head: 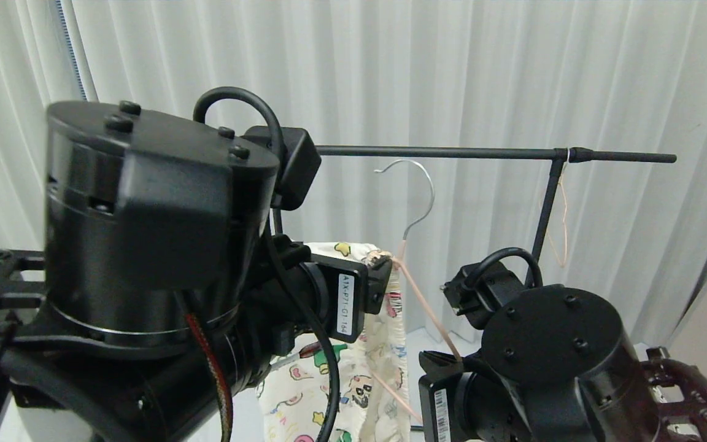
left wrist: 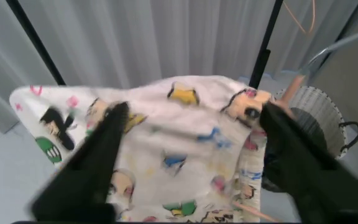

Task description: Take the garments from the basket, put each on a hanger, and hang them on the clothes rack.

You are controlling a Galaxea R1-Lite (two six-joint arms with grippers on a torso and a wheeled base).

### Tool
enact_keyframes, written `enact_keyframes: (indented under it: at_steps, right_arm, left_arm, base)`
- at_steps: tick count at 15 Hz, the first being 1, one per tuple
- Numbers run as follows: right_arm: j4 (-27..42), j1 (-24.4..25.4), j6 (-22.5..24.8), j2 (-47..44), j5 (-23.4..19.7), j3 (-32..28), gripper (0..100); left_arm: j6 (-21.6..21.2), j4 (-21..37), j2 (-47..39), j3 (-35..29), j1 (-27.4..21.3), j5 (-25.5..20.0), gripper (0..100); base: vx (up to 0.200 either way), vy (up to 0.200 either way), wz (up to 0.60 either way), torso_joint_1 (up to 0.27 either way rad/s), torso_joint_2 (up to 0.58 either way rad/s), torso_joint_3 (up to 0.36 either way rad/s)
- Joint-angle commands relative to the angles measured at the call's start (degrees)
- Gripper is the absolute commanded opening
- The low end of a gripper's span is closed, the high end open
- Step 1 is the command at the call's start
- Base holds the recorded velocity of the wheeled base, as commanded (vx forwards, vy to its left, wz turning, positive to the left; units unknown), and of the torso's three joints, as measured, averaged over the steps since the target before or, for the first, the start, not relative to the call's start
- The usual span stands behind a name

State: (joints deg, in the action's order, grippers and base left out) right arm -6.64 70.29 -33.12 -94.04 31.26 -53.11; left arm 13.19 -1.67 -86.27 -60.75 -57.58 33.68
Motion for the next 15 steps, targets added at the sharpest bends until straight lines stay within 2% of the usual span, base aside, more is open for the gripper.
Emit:
enact_keyframes:
  at_steps: [1,5,6,8,9,10,12,14,15]
  right_arm:
    - [-1.2,-0.2,0.0,1.0,0.6,0.2,0]
    - [-2.4,-2.1,0.2,2.7,1.2,0.5,0]
    - [-2.3,-2.9,0.3,3.2,1.7,1.2,0]
    - [-2.1,-4.1,1.0,6.9,2.1,5.2,0]
    - [-2.1,-4.5,2.1,9.1,2.1,8.3,0]
    - [-2.1,-4.5,4.1,11.7,2.0,11.9,0]
    - [-2.4,-3.8,9.2,17.2,0.8,18.1,0]
    - [-2.4,-1.7,12.8,22.3,-2.6,22.7,0]
    - [-2.7,-0.5,15.0,24.3,-3.6,25.0,0]
  left_arm:
    - [0.0,-0.3,0.8,0.1,-0.1,0.0,100]
    - [0.0,-0.4,3.0,0.6,-2.0,-0.1,100]
    - [-1.2,-0.3,4.6,2.1,-2.2,-0.1,100]
    - [-9.9,-0.4,9.8,8.2,-1.0,-0.4,100]
    - [-12.6,-0.4,12.1,10.7,0.9,-1.9,100]
    - [-14.0,-0.4,14.4,12.3,2.5,-5.1,100]
    - [-17.1,-0.4,18.3,13.6,6.4,-16.1,100]
    - [-23.9,-0.3,20.4,15.4,9.9,-25.9,100]
    - [-25.9,-0.4,20.9,16.4,10.5,-30.5,100]
  base:
    - [0.0,0.0,0.0,0.0,0.0,0.0]
    - [0.0,0.0,0.0,0.0,0.0,0.0]
    - [0.0,0.0,0.0,0.0,0.0,0.0]
    - [0.0,0.0,0.0,0.0,0.0,0.0]
    - [0.0,0.0,0.0,0.0,0.0,0.0]
    - [0.0,0.0,0.0,0.0,0.0,0.0]
    - [0.0,0.0,0.0,0.0,0.0,0.0]
    - [0.0,0.0,0.0,0.0,0.0,0.0]
    - [0.0,0.0,0.0,0.0,0.0,0.0]
